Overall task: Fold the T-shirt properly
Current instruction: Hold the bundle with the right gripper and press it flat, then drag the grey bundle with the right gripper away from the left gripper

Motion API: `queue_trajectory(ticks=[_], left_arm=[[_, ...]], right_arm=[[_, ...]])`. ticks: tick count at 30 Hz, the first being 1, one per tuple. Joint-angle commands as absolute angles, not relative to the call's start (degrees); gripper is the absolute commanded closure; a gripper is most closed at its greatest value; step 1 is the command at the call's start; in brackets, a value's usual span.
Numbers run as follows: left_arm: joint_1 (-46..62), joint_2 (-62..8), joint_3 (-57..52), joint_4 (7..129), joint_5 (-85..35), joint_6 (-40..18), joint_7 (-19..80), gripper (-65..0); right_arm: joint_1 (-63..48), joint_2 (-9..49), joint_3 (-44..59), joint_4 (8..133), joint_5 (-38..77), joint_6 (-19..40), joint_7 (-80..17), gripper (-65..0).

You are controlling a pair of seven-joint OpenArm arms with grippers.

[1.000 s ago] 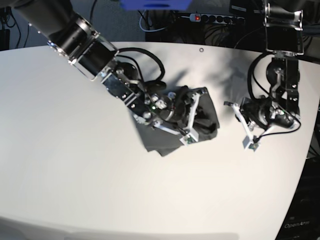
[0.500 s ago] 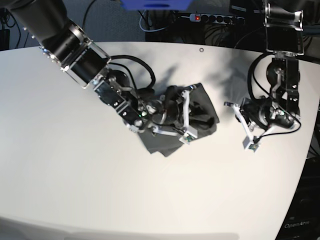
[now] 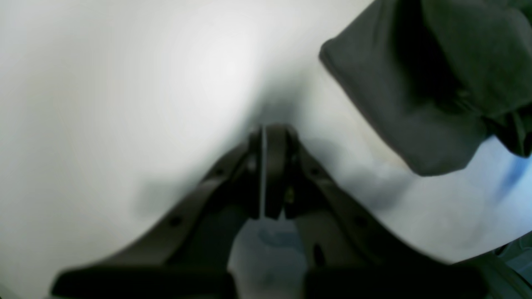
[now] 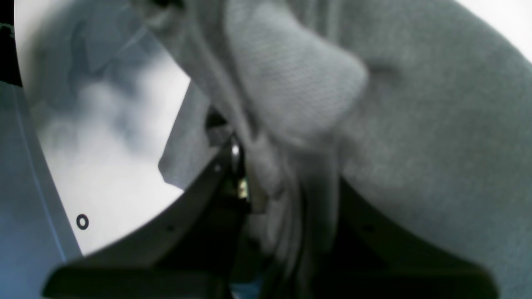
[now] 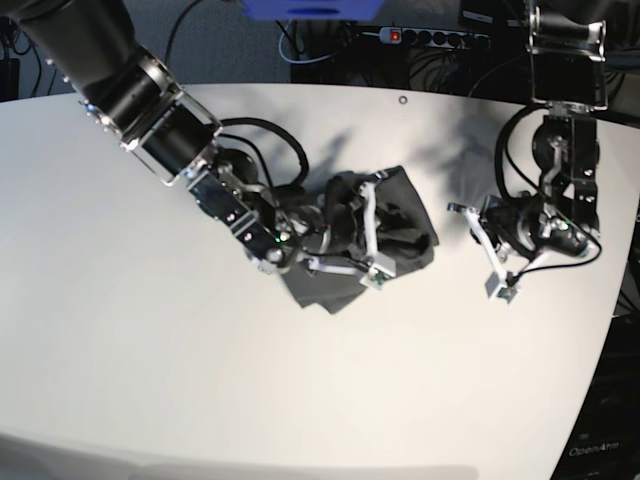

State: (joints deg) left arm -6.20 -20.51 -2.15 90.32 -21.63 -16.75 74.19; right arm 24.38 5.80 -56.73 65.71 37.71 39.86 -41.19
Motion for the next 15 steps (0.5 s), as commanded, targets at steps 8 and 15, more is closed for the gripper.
queue_trajectory(ticks=[8,15], left_arm=[[-8.6,-21.9,-2.5,90.9,-21.9,-17.0,73.9,-1.9],[-9.3,-22.5,-2.5,90.9,-21.7,-17.0,73.9,-1.9]], right_arm=[[25.4,5.0,-56.6,66.0,37.3,40.0,-41.9,-12.9],[25.3,5.3,-56.6,66.4,37.3,40.0,-41.8,-51.2]])
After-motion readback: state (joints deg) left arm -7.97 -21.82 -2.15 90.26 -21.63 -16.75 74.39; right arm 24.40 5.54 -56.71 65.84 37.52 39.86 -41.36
